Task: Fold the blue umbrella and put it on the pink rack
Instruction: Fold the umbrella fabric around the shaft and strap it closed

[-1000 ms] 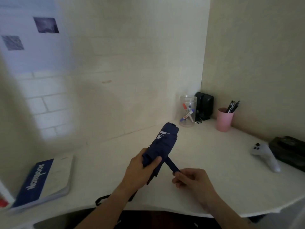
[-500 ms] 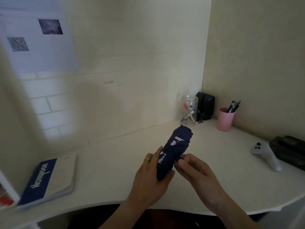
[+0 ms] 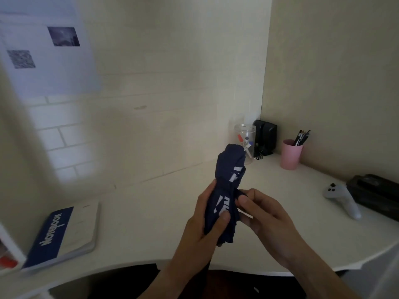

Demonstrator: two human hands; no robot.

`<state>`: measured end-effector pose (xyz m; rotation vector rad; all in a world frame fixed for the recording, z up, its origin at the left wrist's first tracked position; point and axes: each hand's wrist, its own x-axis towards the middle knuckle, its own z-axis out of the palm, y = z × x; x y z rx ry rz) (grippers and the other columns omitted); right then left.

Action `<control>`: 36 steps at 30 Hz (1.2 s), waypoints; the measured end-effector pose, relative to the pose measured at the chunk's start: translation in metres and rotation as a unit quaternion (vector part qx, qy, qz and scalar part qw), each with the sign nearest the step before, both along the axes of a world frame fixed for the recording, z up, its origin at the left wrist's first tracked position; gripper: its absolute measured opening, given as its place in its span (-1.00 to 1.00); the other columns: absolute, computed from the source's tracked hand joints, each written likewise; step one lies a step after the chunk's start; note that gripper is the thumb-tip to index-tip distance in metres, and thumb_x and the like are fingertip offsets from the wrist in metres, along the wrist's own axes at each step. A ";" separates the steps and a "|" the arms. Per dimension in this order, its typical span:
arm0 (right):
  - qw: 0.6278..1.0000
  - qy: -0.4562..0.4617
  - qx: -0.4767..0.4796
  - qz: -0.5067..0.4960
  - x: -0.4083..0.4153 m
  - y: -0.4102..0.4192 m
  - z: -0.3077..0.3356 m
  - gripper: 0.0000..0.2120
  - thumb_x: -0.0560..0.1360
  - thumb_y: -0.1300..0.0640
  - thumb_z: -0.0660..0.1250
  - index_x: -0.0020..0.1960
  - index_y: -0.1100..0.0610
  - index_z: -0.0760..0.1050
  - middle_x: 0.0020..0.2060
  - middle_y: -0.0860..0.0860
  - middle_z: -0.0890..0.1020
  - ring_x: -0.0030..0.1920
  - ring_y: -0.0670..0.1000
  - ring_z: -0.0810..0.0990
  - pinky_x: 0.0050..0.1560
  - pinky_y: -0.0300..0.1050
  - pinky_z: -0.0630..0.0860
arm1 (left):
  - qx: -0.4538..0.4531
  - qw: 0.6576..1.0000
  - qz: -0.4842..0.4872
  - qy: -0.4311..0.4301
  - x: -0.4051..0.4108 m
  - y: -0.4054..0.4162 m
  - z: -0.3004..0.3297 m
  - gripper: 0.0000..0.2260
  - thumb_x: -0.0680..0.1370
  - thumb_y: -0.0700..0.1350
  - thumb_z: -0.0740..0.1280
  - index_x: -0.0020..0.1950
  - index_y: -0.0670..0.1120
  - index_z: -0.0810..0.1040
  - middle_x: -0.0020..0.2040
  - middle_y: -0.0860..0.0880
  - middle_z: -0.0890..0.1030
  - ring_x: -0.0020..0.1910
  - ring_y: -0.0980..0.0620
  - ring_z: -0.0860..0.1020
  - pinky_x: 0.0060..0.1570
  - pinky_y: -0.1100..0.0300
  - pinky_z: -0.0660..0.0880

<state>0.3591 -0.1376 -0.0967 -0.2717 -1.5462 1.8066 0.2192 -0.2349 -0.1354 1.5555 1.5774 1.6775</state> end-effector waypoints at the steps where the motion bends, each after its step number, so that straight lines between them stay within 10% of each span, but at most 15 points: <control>1: 1.000 0.003 -0.001 0.005 0.002 0.000 0.003 -0.76 0.57 0.20 0.26 -0.19 0.32 0.36 0.10 0.26 0.67 0.17 0.26 0.64 0.29 0.20 0.54 | 0.000 1.000 0.000 0.000 -0.001 0.000 0.002 -0.47 0.69 -0.09 0.25 0.60 0.21 0.16 0.38 0.30 0.52 0.26 0.14 0.60 0.10 0.23 0.61; 7: 0.983 -0.122 0.107 -0.088 0.013 0.005 0.014 -0.81 0.61 0.22 0.31 -0.11 0.33 0.51 -0.07 0.15 0.73 0.03 0.11 0.71 0.13 0.00 0.66 | -0.006 0.990 0.083 0.114 -0.011 0.001 -0.002 -0.44 0.66 0.14 0.24 0.62 0.25 0.09 0.46 0.16 0.48 0.32 0.11 0.56 0.19 -0.03 0.62; 13: 0.930 -0.213 0.220 -0.205 0.018 -0.004 0.028 -0.79 0.56 0.07 0.42 -0.26 0.05 0.58 -0.37 -0.05 0.68 -0.37 -0.13 0.57 -0.26 -0.27 0.53 | -0.040 0.956 0.209 0.203 -0.003 0.004 -0.007 -0.27 0.48 0.56 -0.04 0.56 0.23 0.14 0.26 0.19 0.53 0.09 0.15 0.63 0.00 0.57 0.40; 22: 0.951 -0.179 0.119 -0.221 0.028 -0.022 0.039 -0.81 0.53 0.14 0.45 -0.25 0.16 0.67 -0.37 0.07 0.71 -0.40 -0.06 0.58 -0.27 -0.20 0.55 | 0.011 0.864 0.300 0.404 0.015 -0.016 0.014 -0.23 0.50 0.05 0.49 0.63 -0.05 0.22 0.10 0.03 0.55 -0.35 0.12 0.47 -0.55 0.17 0.52; 36: 0.961 -0.150 0.067 -0.220 0.035 -0.037 0.046 -0.86 0.56 0.20 0.41 -0.11 0.16 0.73 -0.30 0.05 0.76 -0.24 0.04 0.73 -0.16 -0.19 0.68 | 0.018 0.832 0.319 0.454 0.022 -0.025 0.018 -0.18 0.43 -0.03 0.58 0.60 -0.10 0.29 0.12 -0.08 0.61 -0.24 0.04 0.60 -0.43 0.23 0.55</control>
